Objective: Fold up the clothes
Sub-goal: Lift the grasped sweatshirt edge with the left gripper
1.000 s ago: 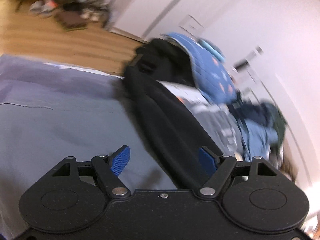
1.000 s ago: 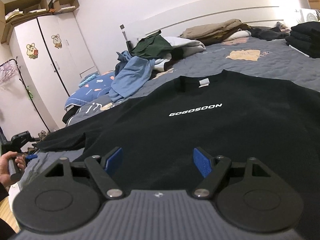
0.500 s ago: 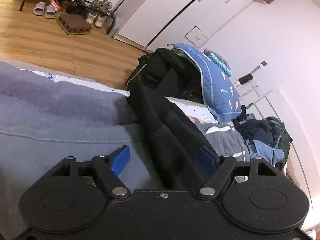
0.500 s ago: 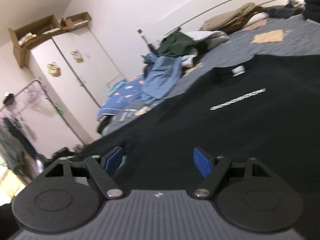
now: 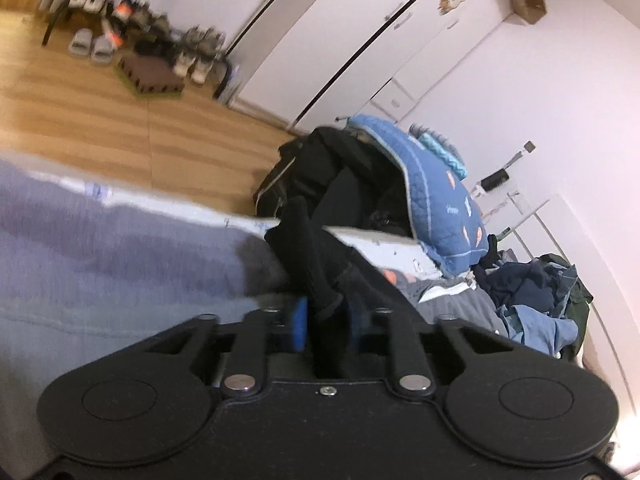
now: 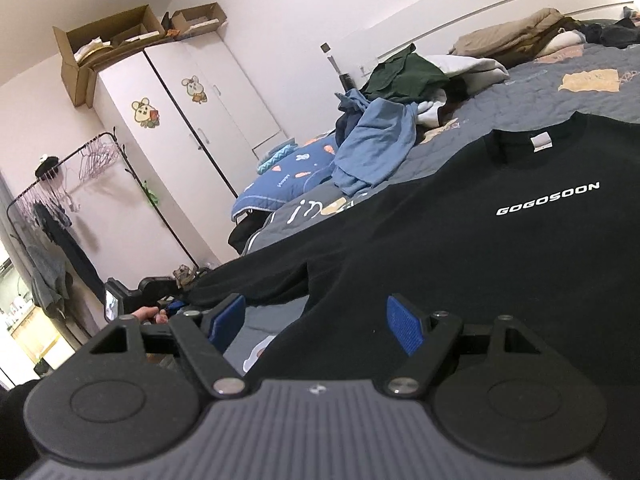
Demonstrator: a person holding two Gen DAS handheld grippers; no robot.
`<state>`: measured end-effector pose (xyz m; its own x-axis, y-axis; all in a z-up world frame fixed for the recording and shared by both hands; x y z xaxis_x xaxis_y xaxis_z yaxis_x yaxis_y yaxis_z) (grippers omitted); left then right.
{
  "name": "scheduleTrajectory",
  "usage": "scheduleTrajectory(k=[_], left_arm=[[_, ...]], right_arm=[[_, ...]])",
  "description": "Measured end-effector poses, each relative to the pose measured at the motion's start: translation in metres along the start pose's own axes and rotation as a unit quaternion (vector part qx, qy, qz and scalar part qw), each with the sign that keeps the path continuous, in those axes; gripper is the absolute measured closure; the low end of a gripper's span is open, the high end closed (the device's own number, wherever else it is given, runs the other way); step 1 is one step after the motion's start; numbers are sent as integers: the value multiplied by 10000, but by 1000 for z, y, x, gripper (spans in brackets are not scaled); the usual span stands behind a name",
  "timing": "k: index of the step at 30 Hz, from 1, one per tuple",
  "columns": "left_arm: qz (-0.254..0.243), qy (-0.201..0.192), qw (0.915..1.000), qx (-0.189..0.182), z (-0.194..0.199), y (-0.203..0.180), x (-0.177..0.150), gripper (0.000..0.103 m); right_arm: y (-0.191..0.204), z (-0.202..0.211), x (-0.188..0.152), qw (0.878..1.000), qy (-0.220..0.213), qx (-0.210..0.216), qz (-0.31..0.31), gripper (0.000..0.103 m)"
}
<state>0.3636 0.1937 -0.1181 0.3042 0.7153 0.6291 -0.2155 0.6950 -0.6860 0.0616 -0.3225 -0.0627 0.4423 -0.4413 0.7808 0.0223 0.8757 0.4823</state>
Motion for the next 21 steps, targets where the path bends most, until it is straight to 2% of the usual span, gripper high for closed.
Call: scheduleTrajectory(k=[3,5,12,15,16,21], left_arm=[[132,77,9999,38,-5,1,0,83],[237,185,9995,98,-10,7,-4,69],[210,245,9994,80,-19,13,-6,69],[52,208,9997,67,-20,11,-6,73],[-31,175,9998,72,-19,10,-6,82],[-431,-43,9990,-137,-11,-16,0,86]], right_arm=[[-3,1,2,10000,-5,-46,-82,26],[-2,0,2,9999,-1,-37,-104,26],[13,-1,3,10000,-17,-2,77,26],[19,-3,1,9999,9,21,151,25],[20,-3,0,9998,19,22,186,25],[22,-4,-1,9996,72,-35,270,25]])
Point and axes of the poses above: each gripper's, at about its wrist camera, not at the fingertips, and z roughly against the way its jaws point, y to its left, x to its top, the point moved 8 cm from there along -z, roughly the way its jaws point, and after that the axes turned 8 degrees about -x, right-handed, at the moved point
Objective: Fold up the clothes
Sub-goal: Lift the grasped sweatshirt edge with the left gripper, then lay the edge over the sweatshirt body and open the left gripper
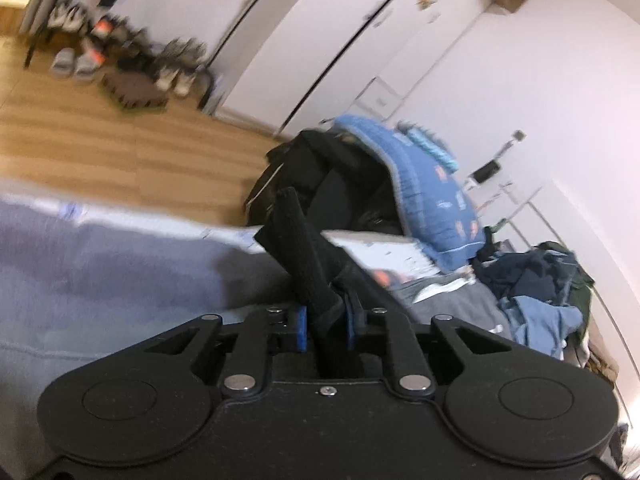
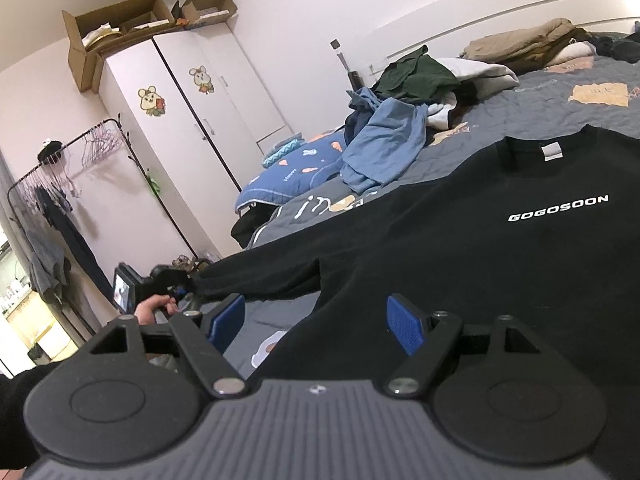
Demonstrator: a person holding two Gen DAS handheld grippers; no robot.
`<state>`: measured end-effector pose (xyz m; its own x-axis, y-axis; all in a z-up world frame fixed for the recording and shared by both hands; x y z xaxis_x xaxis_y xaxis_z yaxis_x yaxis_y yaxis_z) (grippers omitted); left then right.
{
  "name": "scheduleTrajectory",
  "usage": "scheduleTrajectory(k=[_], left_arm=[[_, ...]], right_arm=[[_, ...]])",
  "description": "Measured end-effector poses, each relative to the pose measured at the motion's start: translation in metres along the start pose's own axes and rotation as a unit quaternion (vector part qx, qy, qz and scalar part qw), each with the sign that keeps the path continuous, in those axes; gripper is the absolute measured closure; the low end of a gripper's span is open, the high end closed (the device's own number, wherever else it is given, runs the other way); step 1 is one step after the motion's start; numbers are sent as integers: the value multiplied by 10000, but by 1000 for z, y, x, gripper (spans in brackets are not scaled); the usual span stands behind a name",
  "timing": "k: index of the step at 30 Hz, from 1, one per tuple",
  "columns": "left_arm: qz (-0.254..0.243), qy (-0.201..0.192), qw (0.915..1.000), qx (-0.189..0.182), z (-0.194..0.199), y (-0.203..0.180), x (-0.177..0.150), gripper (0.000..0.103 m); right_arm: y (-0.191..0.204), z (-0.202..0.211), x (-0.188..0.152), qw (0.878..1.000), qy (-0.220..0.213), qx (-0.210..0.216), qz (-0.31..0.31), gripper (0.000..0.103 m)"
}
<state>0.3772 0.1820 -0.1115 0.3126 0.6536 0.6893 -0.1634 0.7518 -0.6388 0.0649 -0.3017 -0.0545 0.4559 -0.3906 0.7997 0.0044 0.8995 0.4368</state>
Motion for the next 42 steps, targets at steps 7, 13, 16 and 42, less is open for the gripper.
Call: scheduleTrajectory(k=[7,13,16,42], left_arm=[[-795,30,9896,-1202,23,-99,-13,88],[-2262,757,9348,-2633,59,-235,-94,89],[-2880,1220,8945,-3195,82,-290,-155,89],[-5213,2804,7350,-3308,186,-296,-366,49]], right_arm=[[-6,3,3,9998,-41,-175,50,25],[-21,6,7,9988,-20,-487,-45,25],[-32,11,10,9977,-41,-674,-102,25],[-106,38,29,9902,-91,-1267,-585,25]])
Point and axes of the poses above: each gripper's, at about its wrist camera, not at the fingertips, and z roughly against the way its jaws point, y to its left, x to its top, the point moved 8 cm from there along -z, roughly the way its jaws point, and after that the axes turned 8 degrees about -x, right-handed, at the moved point
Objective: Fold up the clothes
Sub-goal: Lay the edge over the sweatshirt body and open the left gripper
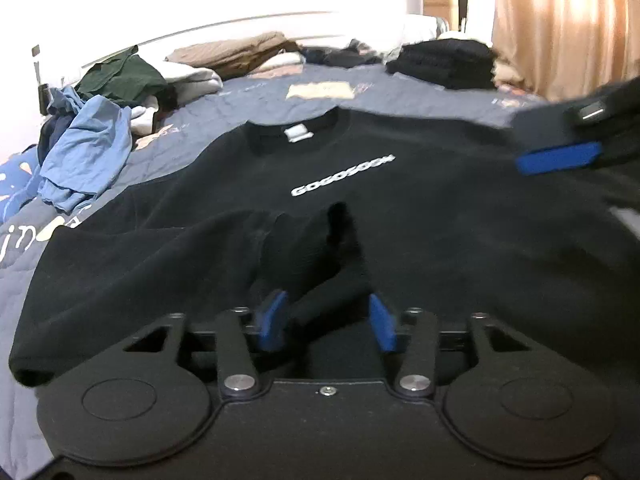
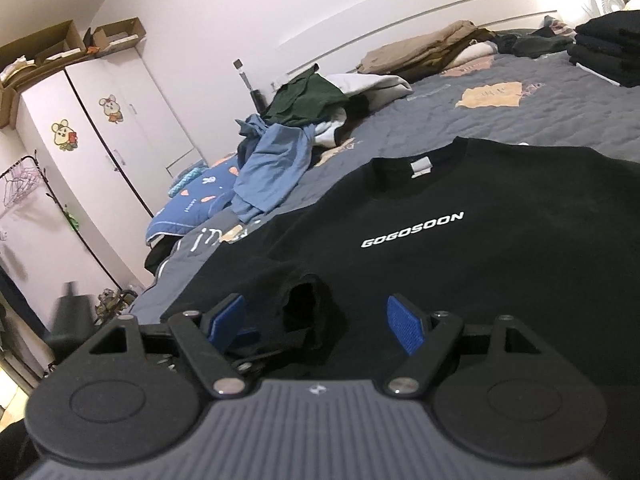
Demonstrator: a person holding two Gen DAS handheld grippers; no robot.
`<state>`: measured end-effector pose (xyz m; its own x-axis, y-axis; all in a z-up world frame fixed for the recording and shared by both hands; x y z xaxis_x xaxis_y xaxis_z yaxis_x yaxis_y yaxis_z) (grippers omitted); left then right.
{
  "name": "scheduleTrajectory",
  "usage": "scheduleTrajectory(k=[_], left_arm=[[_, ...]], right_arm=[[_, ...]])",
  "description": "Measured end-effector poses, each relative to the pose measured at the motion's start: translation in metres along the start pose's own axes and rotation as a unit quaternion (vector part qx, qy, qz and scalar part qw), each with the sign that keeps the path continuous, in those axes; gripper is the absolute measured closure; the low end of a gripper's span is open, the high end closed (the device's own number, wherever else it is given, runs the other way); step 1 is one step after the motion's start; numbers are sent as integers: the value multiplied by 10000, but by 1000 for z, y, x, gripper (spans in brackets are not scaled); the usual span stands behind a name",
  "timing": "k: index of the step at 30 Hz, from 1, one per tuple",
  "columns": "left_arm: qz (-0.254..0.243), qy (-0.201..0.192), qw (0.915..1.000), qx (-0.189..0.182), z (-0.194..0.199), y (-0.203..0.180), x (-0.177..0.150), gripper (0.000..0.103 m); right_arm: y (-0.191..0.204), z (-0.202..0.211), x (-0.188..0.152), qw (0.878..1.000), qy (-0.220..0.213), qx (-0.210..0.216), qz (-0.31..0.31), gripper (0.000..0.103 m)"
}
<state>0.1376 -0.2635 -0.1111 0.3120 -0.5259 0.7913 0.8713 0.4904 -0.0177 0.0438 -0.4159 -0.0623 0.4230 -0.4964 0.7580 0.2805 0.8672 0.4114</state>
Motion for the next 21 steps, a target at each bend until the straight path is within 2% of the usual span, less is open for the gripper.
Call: scheduleTrajectory(k=[1,5,8,10,15,21], left_arm=[[37,-60,10000,-45,7,-3,0,45],[566,-438,9974,39,37,3,3,42],[1245,-716,9894,215,56,16,2,37],[1518,-797,9848,273,61,24,5,37],[1665,-1104,9794,301,67,33,21,36],[1800,-1216,9756,326,68,48,28,35]], right_arm=[[-2,-3,0,10000,20,-15,-21,25],[-6,-16,-1,9999,102,-78,-66,25],[-7,-28,-1,9998,123,-144,38,25],[-4,-35,0,9998,140,-126,73,25],[14,-47,-1,9994,276,192,129,25],[22,-82,0,9983,507,120,246,25]])
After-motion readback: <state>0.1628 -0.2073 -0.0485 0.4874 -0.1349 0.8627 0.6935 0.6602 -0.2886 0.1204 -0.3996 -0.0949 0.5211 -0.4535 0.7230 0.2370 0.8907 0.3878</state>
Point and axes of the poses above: each gripper's, at about its wrist camera, not at the fingertips, and z roughly against the way its jaws point, y to its left, x to its top, the point moved 8 cm from there along -z, roughly the way its jaws point, and after that the axes turned 8 degrees about -x, right-handed, at the moved point
